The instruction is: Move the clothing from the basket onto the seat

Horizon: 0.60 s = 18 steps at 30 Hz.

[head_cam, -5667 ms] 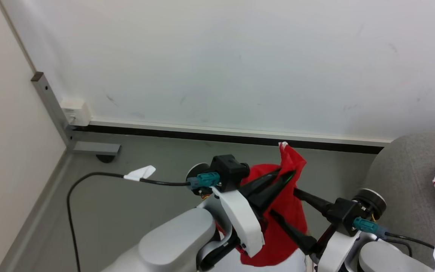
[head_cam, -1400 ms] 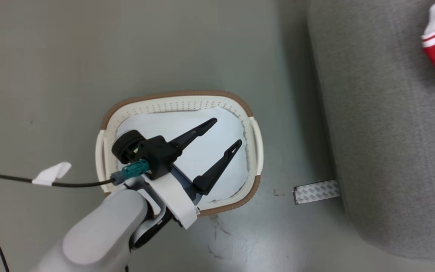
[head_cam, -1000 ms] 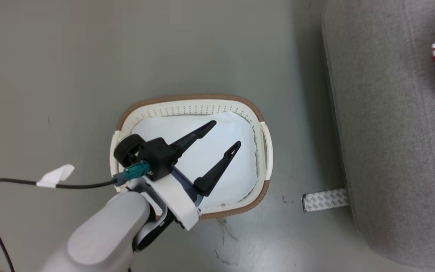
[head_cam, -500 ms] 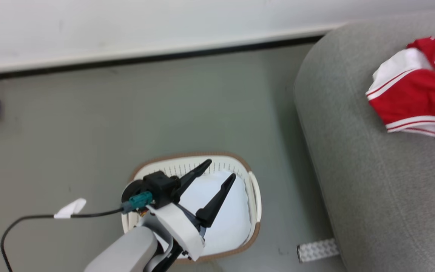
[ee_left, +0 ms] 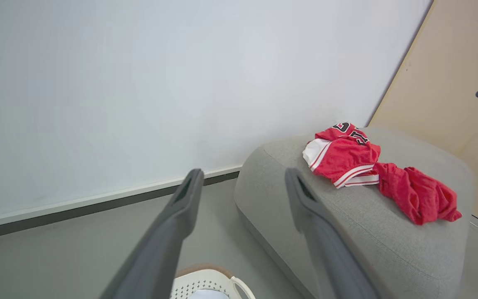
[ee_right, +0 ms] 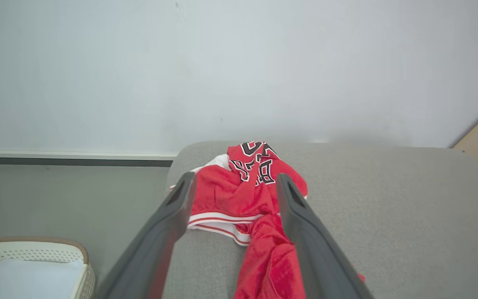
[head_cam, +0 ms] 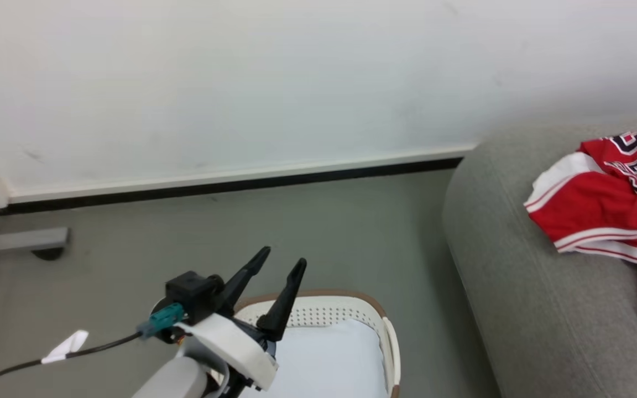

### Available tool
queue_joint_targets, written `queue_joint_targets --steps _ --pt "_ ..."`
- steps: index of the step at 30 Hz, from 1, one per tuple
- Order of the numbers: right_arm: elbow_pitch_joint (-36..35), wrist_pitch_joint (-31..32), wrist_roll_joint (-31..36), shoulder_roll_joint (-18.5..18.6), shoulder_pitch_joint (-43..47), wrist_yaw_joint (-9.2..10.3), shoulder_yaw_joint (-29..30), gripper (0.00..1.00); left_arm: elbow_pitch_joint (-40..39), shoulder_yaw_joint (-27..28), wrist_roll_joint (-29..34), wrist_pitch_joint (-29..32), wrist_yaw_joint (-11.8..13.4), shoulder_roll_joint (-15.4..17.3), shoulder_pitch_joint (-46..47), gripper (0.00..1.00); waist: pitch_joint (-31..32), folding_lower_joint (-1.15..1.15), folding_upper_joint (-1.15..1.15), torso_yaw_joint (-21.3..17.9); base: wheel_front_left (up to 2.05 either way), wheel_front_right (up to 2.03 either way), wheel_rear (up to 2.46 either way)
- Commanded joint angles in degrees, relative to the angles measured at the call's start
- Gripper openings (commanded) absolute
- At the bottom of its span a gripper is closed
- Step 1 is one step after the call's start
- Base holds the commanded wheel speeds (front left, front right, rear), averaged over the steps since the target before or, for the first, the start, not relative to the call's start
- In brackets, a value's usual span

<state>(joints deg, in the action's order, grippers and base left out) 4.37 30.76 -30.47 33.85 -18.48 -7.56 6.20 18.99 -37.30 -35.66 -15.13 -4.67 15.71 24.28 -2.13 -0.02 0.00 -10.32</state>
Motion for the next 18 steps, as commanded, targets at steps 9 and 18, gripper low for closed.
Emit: queue_joint_targets --steps 9,18 --pt "-4.44 -19.54 5.12 -8.52 6.48 0.14 -4.81 1.00 -2.78 10.63 3.75 -0.01 2.71 1.00 -6.48 1.00 4.36 0.02 0.00 5.21 0.00 0.00 0.00" --pt "-0.28 -34.00 7.02 -14.12 10.63 0.15 -7.76 1.00 -4.38 23.29 4.34 -0.01 3.04 -0.92 -13.26 1.00 5.51 0.02 0.00 8.33 0.00 0.00 0.00"
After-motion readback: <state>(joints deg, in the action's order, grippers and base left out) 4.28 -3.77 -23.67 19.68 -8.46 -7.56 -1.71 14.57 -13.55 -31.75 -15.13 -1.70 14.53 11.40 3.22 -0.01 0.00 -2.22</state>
